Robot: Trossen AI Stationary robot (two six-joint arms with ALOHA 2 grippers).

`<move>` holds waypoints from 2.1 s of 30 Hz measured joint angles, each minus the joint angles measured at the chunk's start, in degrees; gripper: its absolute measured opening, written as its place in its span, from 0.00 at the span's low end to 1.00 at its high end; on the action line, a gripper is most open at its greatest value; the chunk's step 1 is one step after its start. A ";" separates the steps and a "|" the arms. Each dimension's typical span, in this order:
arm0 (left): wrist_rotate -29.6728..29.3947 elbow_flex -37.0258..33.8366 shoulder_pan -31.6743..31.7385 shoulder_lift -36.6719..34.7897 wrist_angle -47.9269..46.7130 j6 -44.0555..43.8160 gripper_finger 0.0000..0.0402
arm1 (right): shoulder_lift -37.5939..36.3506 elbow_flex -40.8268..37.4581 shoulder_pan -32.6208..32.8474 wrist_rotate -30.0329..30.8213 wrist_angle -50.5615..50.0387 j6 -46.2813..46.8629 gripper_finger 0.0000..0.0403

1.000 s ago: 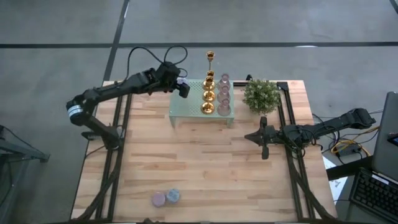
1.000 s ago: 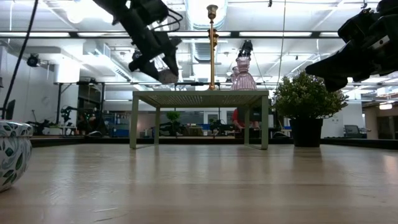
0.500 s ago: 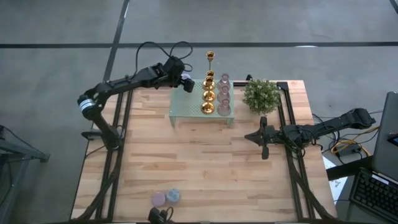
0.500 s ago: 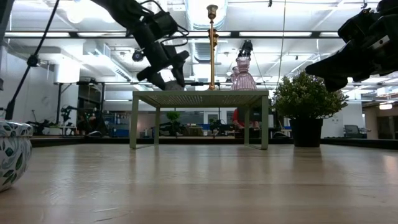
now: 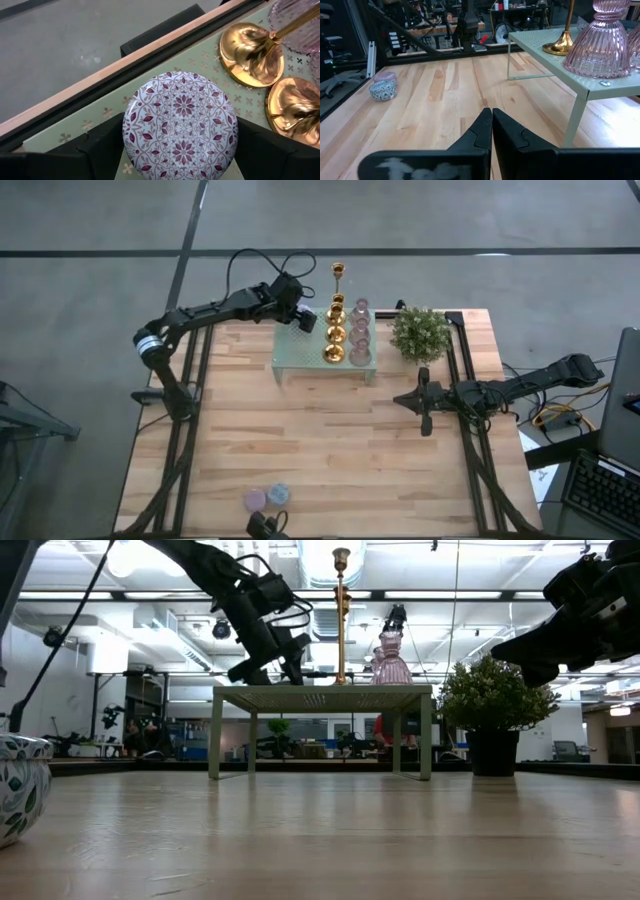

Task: Pick & Place candle stick holders
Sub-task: Put the red scented candle on the shelf, then put the blue scented candle on the shelf aligned with the other scented candle

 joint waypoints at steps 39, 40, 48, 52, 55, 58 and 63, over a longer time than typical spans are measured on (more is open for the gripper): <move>0.49 3.82 -0.26 -2.22 -7.51 6.24 0.95 | 0.00 0.00 0.00 -0.02 -0.01 0.00 0.02; 0.64 3.79 -0.27 -2.67 -8.92 6.60 0.95 | 0.00 0.00 0.00 -0.01 0.00 0.00 0.02; 1.79 2.32 -3.02 -8.39 -16.22 7.92 0.95 | 0.00 0.00 0.00 -0.01 -0.02 -0.01 0.02; 1.72 -0.14 -7.00 -12.89 -16.82 6.88 0.95 | 0.00 0.00 0.00 -0.02 0.00 0.00 0.02; 1.86 -3.48 -11.44 -16.93 -16.54 5.82 0.95 | 0.00 0.00 0.00 -0.02 -0.02 0.00 0.02; 1.66 -8.35 -17.07 -20.96 -15.11 4.74 0.95 | 0.02 0.00 0.00 -0.02 -0.01 0.00 0.02; 1.47 -18.57 -27.37 -26.40 -5.25 -1.58 0.95 | 0.00 0.00 -0.01 -0.01 0.00 0.00 0.02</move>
